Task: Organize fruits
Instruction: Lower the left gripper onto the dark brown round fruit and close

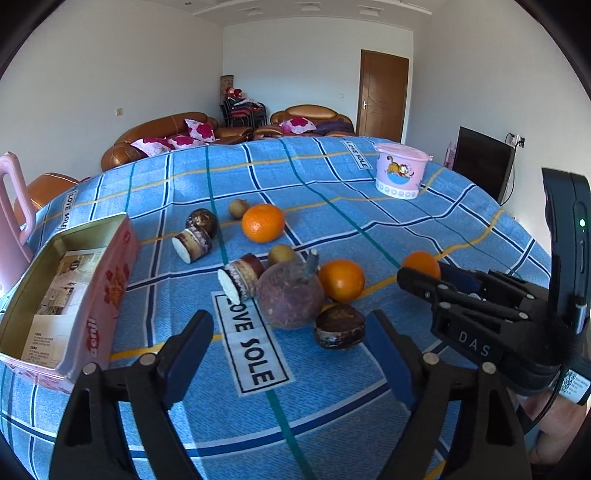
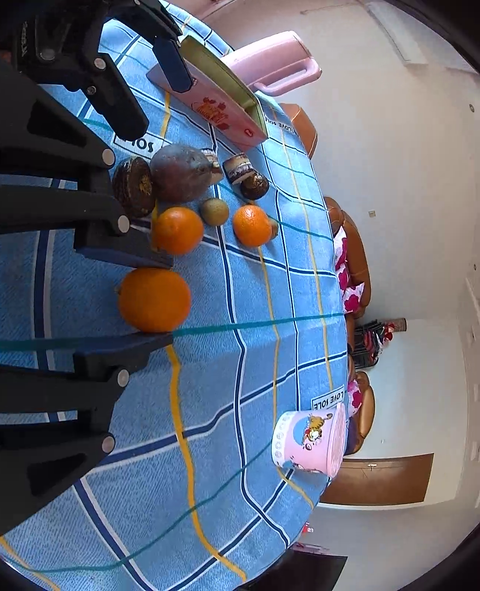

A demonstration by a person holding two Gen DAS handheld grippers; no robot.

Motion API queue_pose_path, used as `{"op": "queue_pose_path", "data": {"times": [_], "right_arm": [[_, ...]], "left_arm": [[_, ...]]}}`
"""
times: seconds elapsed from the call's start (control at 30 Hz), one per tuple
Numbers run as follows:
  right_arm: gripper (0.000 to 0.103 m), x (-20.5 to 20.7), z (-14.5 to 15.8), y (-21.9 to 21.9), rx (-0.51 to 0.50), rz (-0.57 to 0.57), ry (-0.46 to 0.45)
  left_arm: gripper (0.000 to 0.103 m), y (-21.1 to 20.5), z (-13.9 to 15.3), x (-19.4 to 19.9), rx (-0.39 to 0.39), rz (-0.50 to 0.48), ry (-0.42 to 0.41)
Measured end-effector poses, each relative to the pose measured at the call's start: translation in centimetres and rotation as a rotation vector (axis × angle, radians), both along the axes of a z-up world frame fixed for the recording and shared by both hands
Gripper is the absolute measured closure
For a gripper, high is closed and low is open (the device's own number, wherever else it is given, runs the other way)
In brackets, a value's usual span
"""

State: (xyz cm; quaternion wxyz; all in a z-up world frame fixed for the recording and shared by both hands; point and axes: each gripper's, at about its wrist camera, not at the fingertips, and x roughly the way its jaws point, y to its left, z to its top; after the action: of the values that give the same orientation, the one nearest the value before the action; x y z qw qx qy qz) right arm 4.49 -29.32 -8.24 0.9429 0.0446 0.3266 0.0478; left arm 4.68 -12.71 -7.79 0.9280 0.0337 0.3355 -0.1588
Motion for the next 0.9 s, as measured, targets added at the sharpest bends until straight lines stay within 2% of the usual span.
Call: {"op": "queue_pose_path", "data": {"times": [0.1, 0.17, 0.23, 0.33, 0.47, 0.6, 0.67, 0.8, 0.83, 0.9], "right_arm": [[0.067, 0.0, -0.1, -0.7, 0.016, -0.008, -0.001], [0.067, -0.1, -0.1, -0.7, 0.014, -0.007, -0.004], [0.067, -0.1, -0.1, -0.5, 0.007, -0.008, -0.010], [0.067, -0.1, -0.1, -0.7, 0.031, -0.007, -0.010], [0.067, -0.1, -0.1, -0.5, 0.016, -0.002, -0.009], [0.067, -0.2, -0.2, -1.0, 0.060, 0.002, -0.010], [0.067, -0.1, -0.2, -1.1, 0.078, 0.005, -0.007], [0.067, -0.1, -0.3, -1.2, 0.087, -0.005, -0.005], [0.067, -0.1, -0.3, -1.3, 0.093, -0.001, -0.005], [0.067, -0.1, -0.3, -1.2, 0.089, 0.006, -0.006]], "left_arm": [[0.029, -0.9, -0.6, 0.7, 0.000, -0.021, 0.056], [0.039, -1.2, -0.8, 1.1, -0.015, -0.034, 0.083], [0.038, -1.5, -1.0, 1.3, -0.023, -0.037, 0.102], [0.038, -2.2, -0.9, 1.2, 0.006, -0.037, 0.086], [0.041, -2.5, -0.7, 0.7, 0.014, -0.056, 0.065], [0.041, -2.4, -1.0, 0.7, 0.025, -0.039, 0.075], [0.037, -2.5, -1.1, 1.0, 0.032, -0.031, 0.086], [0.036, -2.8, -1.3, 1.6, 0.048, -0.023, 0.095], [0.038, -2.8, -1.3, 1.7, 0.041, -0.028, 0.100], [0.053, -2.7, -1.4, 1.7, 0.024, -0.057, 0.109]]}}
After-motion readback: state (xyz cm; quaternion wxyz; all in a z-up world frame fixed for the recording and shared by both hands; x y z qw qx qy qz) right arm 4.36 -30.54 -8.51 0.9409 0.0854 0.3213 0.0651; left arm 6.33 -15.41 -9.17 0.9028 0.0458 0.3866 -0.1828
